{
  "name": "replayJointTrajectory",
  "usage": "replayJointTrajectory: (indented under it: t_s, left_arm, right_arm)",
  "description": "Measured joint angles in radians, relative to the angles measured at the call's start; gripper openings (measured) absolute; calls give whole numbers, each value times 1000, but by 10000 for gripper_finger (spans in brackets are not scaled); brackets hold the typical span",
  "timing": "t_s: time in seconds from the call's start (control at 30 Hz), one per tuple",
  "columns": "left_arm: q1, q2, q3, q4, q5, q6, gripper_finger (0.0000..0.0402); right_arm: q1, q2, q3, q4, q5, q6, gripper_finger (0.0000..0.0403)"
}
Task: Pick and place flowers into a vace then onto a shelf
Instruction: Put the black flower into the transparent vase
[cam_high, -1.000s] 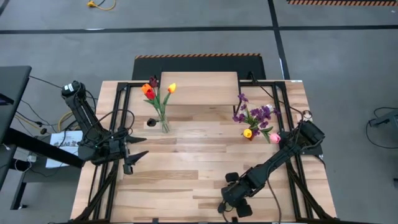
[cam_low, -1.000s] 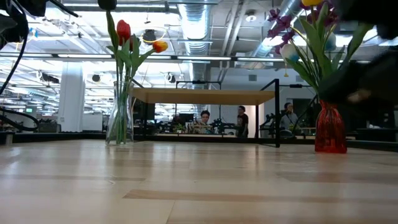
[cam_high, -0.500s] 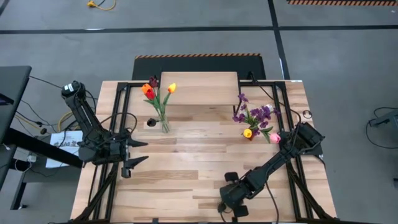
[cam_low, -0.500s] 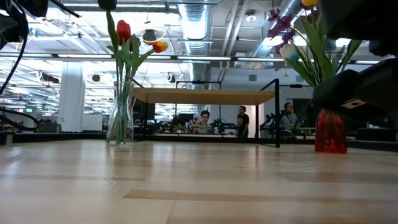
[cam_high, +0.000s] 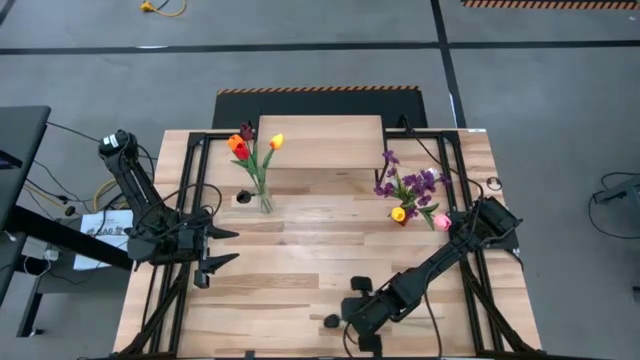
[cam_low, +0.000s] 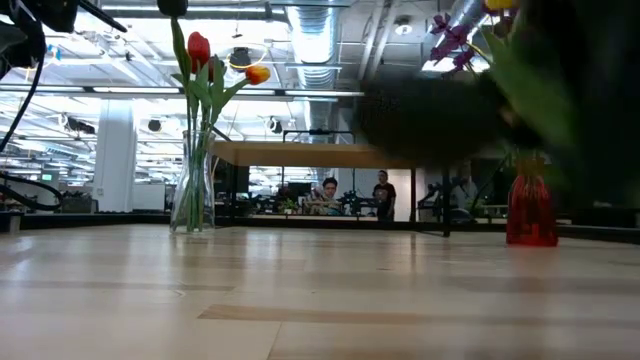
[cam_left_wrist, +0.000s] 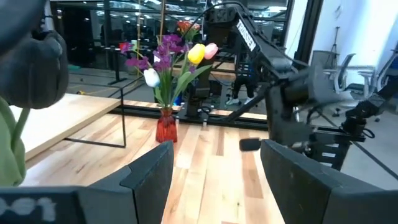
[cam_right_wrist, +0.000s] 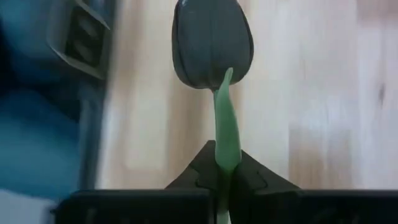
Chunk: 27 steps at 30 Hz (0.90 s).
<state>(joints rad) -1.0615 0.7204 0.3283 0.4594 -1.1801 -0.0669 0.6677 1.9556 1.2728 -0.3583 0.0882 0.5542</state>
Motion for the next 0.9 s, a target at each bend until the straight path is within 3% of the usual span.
replayJointTrajectory:
  t_s: [0.1, 0.27, 0.43, 0.63, 0.77, 0.9]
  left_arm:
    - [0, 0, 0, 0, 23, 2, 234]
    - [8, 0, 0, 3, 50, 12, 233]
    - [56, 0, 0, 3, 98, 12, 233]
    - [172, 42, 0, 47, 321, 27, 233]
    - [239, 149, 0, 146, 422, 82, 233]
    - [275, 244, -1, 388, 477, 201, 233]
  right_arm:
    - [2, -2, 90, 1, 66, -41, 3]
    - [2, -3, 243, 11, 274, -141, 1]
    - [0, -6, 343, 215, 437, -372, 1]
    - [-29, -6, 355, 522, 467, -635, 1]
    - [-70, -5, 355, 539, 468, -644, 0]
    - [-105, -4, 354, 539, 469, -628, 0]
